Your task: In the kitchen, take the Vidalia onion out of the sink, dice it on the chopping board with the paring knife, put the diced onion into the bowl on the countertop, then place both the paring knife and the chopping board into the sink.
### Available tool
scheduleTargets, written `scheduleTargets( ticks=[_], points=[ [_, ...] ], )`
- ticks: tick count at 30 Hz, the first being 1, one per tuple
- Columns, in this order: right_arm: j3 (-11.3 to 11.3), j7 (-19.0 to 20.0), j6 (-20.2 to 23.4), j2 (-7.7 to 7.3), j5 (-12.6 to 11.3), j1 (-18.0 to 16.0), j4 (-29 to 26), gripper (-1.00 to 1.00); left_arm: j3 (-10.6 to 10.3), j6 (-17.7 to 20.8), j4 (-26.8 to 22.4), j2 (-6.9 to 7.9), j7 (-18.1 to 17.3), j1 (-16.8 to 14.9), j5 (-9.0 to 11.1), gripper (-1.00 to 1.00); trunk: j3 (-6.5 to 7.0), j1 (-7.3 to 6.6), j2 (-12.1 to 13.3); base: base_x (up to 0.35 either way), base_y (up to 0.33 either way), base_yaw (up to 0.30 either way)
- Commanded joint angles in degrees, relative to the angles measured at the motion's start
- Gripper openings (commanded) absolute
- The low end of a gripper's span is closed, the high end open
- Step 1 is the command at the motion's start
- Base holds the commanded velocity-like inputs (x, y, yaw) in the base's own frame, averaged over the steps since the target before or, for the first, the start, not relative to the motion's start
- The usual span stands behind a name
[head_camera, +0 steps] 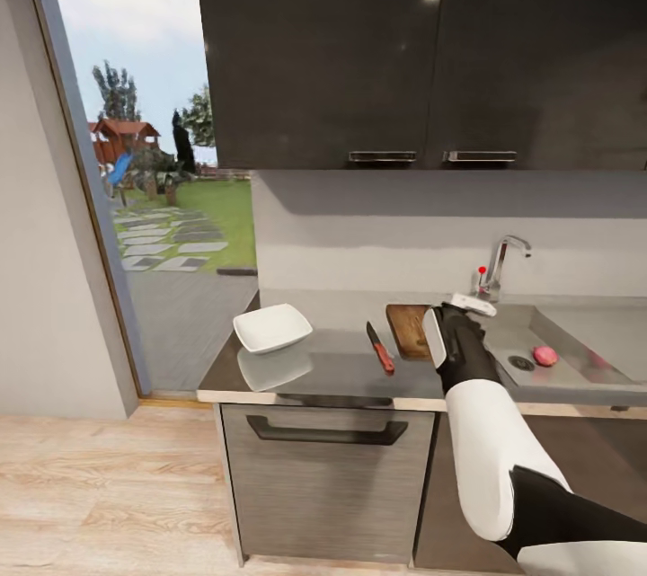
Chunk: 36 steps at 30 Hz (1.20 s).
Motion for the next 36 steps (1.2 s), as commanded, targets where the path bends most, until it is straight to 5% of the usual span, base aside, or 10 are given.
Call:
scheduleTargets(
  ticks=[1,24,36],
  points=[
    [-0.2,0.0,-0.1,0.06,0.4,0.0,0.3,1.0,0.0,-0.1,0.0,0.0,0.1,0.0,0.0,1.0,-0.07,0.0,0.0,0.0,0.0,0.0],
    [-1.8,-1.2,-2.6,0.06,0.4,-0.1,5.2,1.0,0.0,-0.1,0.0,0.0,0.1,0.0,0.0,1.0,-0.07,0.0,0.0,0.171,0.038,0.0],
    [-8.8,-4.3,-2.8,0.06,0.4,0.0,5.6,1.0,0.0,-0.1,0.0,0.0,0.1,0.0,0.0,1.0,-0.07,0.0,0.0,0.046,0.009,0.0]
  ],
)
